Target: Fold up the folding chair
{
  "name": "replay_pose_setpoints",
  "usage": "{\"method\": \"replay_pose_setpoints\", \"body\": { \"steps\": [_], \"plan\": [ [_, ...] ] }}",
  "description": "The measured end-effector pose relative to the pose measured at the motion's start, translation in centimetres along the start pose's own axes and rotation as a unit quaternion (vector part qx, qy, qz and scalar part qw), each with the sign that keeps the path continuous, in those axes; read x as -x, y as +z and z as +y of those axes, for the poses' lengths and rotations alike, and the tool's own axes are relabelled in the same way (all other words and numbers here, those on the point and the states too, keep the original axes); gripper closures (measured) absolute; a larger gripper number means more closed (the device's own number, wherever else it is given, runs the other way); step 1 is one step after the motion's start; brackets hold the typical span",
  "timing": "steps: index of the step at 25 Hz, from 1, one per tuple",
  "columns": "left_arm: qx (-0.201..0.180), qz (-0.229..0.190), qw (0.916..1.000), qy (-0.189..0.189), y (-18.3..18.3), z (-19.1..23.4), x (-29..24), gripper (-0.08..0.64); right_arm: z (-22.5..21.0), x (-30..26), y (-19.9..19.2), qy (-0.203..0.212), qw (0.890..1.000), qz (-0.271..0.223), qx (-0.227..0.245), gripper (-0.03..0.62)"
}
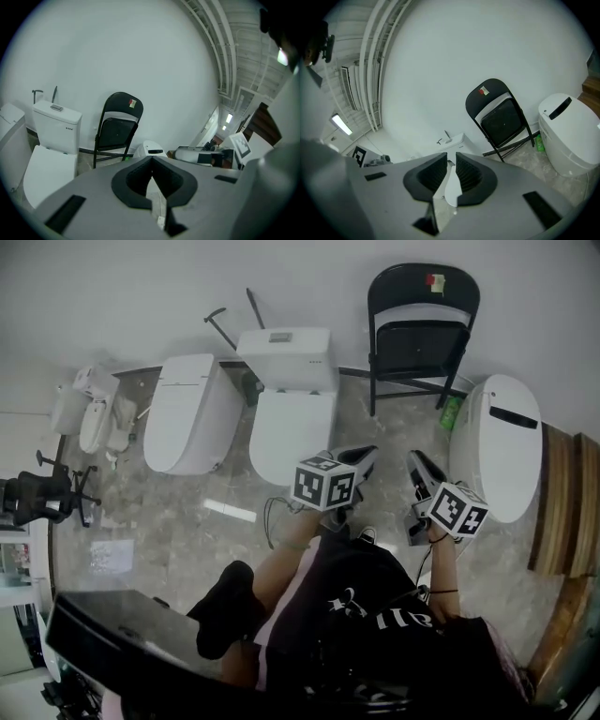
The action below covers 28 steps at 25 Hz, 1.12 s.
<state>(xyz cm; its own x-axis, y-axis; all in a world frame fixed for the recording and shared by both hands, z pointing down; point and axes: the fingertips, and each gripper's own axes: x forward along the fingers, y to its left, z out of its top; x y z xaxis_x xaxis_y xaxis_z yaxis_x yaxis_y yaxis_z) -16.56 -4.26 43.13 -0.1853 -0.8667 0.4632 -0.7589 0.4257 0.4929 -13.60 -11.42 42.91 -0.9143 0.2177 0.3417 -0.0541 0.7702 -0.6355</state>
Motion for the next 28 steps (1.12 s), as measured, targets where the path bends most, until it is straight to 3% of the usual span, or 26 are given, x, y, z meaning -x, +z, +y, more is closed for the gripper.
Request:
{"method": "replay_pose_setpoints", "body": {
  "steps": [8,15,22,28],
  "plan": [
    [-0.004,-0.019,0.9998,-0.001,-0.1,0.4,3.8,0.557,2.3,0.7,-1.5,-0.003,1.0,-0.012,0.0,0.528],
    [-0.002,-0.02,0.9997,-0.011,-1.5,4.4,10.3,0.557,7.7,-1.6,-4.8,-0.022,0.999,-0.029,-0.003,0.529],
    [-0.006,-0.005,0.9984,-0.056,-3.2,7.8,15.6,0.557,13.1,-2.6,-10.4,-0.056,0.997,-0.054,-0.021,0.535],
    [-0.012,0.023,0.9935,-0.111,-5.5,8.2,17.3,0.557,15.4,-1.6,-14.7,-0.099,0.992,-0.073,-0.042,0.535]
  ]
}}
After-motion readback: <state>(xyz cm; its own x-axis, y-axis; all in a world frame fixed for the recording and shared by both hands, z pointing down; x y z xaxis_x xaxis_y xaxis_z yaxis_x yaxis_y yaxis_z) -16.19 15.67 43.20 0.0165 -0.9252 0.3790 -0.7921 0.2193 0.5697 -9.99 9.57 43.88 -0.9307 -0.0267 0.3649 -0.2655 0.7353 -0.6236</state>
